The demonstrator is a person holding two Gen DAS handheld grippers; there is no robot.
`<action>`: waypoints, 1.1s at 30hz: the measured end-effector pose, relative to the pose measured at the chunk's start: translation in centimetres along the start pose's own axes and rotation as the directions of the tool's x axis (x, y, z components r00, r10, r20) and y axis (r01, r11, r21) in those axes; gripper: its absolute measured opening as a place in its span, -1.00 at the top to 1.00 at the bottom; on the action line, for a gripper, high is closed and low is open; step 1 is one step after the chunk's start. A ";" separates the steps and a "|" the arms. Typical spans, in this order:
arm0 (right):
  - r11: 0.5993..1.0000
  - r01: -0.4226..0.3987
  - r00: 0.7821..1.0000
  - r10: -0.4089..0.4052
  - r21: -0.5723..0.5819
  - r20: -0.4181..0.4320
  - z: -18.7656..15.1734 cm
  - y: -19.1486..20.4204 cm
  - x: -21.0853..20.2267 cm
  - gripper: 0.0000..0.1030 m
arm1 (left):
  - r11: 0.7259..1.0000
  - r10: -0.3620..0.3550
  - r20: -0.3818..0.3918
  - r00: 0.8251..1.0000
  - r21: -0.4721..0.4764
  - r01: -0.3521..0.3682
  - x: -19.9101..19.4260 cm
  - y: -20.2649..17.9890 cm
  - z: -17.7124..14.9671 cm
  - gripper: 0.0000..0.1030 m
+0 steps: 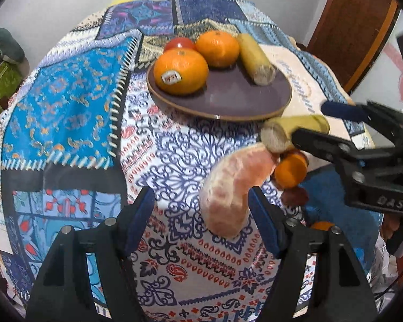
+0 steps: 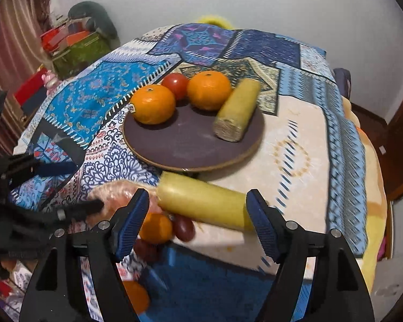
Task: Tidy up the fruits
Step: 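Grasp the yellow cylinder with the right tool while the left tool grasps the grapefruit segment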
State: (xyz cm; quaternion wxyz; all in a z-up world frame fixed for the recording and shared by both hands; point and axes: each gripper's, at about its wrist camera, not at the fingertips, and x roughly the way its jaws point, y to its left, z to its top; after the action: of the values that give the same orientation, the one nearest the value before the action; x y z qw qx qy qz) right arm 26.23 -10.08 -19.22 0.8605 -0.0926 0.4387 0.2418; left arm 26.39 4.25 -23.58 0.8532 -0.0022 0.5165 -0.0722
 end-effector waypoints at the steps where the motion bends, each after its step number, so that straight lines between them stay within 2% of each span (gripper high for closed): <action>1: 1.000 0.001 1.000 -0.001 -0.008 -0.004 0.1 0.2 0.5 -0.39 | 1.000 -0.004 -0.011 1.000 -0.001 0.004 0.4 0.0 -0.2 -0.39; 6: 0.999 0.035 0.999 -0.036 -0.032 -0.017 -0.2 0.5 2.0 -0.39 | 1.000 -0.004 -0.028 1.000 0.009 0.004 1.2 -0.3 -0.3 -0.42; 9: 1.000 0.004 1.000 -0.004 0.004 -0.007 -0.6 -0.8 1.3 -0.37 | 1.000 -0.001 -0.010 1.000 0.005 0.001 1.3 -0.5 0.0 -0.42; 11: 1.000 -0.008 1.000 0.008 0.015 0.008 -1.0 -1.5 0.6 -0.19 | 1.000 -0.004 0.009 1.000 -0.012 0.004 1.4 -0.7 0.1 -0.39; 13: 1.000 0.013 1.000 -0.013 -0.007 0.012 -1.4 -1.8 0.2 -0.02 | 1.000 -0.007 0.022 1.000 -0.010 0.007 1.5 -1.0 0.4 -0.25; 14: 1.000 0.023 1.000 -0.023 -0.015 0.014 -1.6 -1.9 -0.1 0.00 | 1.000 -0.022 0.022 1.000 -0.003 0.022 1.5 -1.3 0.4 0.01; 15: 0.999 0.027 1.000 -0.027 -0.017 0.014 -1.9 -2.1 -0.3 0.03 | 0.999 -0.046 0.015 0.999 -0.004 0.046 1.5 -1.5 0.5 0.14; 20: 1.000 0.020 1.000 -0.020 0.002 0.017 -2.8 -3.2 -1.5 0.18 | 0.998 -0.052 0.014 0.999 -0.019 0.052 1.1 -1.4 0.3 0.15; 24: 0.999 0.006 1.000 -0.006 0.036 -0.010 -4.2 -4.4 -2.2 0.39 | 0.998 -0.044 0.015 0.999 -0.037 0.044 0.5 -0.8 -0.4 0.28; 30: 0.995 0.055 0.998 -0.051 0.078 -0.049 -6.1 -6.7 -2.8 0.41 | 0.999 -0.005 0.015 1.000 -0.034 0.005 -0.7 -0.4 -1.6 0.34; 33: 0.994 0.057 0.997 -0.053 0.098 -0.048 -6.7 -7.4 -3.8 0.41 | 1.000 -0.002 -0.011 1.000 -0.004 0.002 -0.8 -0.7 -2.1 0.34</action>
State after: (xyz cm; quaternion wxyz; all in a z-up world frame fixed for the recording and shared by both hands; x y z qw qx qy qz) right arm 23.29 -20.26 -20.53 0.8602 -0.0672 0.4668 0.1937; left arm 24.06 3.77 -23.77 0.8502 -0.0041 0.5215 -0.0721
